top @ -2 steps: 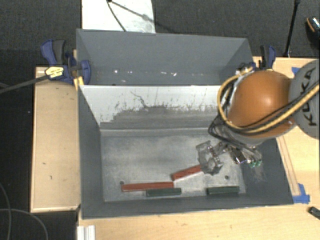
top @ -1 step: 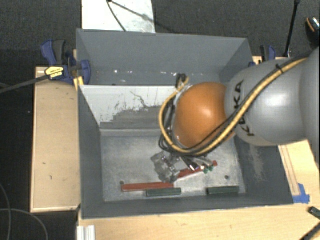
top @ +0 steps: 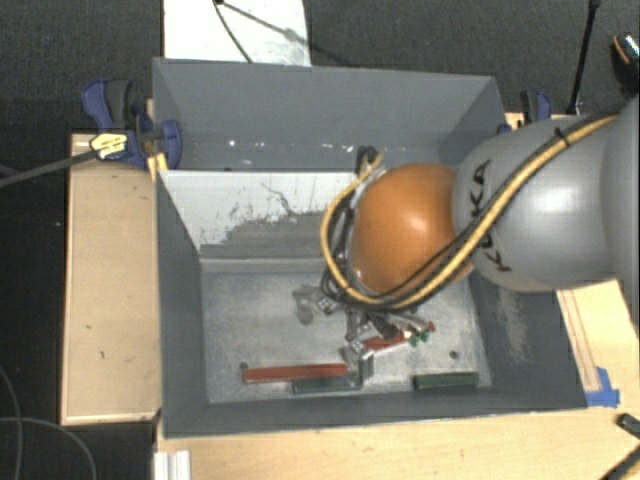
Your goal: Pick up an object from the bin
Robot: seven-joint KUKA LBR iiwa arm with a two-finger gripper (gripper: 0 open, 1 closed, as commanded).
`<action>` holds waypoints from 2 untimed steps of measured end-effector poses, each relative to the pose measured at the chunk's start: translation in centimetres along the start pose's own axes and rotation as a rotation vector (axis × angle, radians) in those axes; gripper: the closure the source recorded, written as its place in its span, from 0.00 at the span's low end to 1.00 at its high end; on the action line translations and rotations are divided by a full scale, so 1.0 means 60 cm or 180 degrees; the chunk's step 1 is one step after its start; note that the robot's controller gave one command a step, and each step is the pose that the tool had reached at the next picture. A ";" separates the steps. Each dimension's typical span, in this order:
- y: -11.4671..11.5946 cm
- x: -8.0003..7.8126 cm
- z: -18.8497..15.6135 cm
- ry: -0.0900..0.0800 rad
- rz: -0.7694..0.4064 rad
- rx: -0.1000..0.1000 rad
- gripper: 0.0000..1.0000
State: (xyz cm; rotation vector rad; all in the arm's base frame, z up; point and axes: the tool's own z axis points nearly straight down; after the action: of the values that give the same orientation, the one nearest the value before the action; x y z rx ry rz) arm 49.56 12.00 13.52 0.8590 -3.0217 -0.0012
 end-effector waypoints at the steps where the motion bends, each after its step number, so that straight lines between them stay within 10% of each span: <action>1: 0.028 0.005 0.109 -0.0035 0.0273 0.0011 0.00; 2: 0.039 -0.008 0.107 -0.0042 0.0671 0.0009 0.00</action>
Offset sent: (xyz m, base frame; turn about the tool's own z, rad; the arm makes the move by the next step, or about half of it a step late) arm -0.0145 0.0124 -0.0652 0.0855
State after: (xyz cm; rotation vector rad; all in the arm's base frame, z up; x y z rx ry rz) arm 48.70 14.25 7.13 0.5388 -3.1085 -0.0025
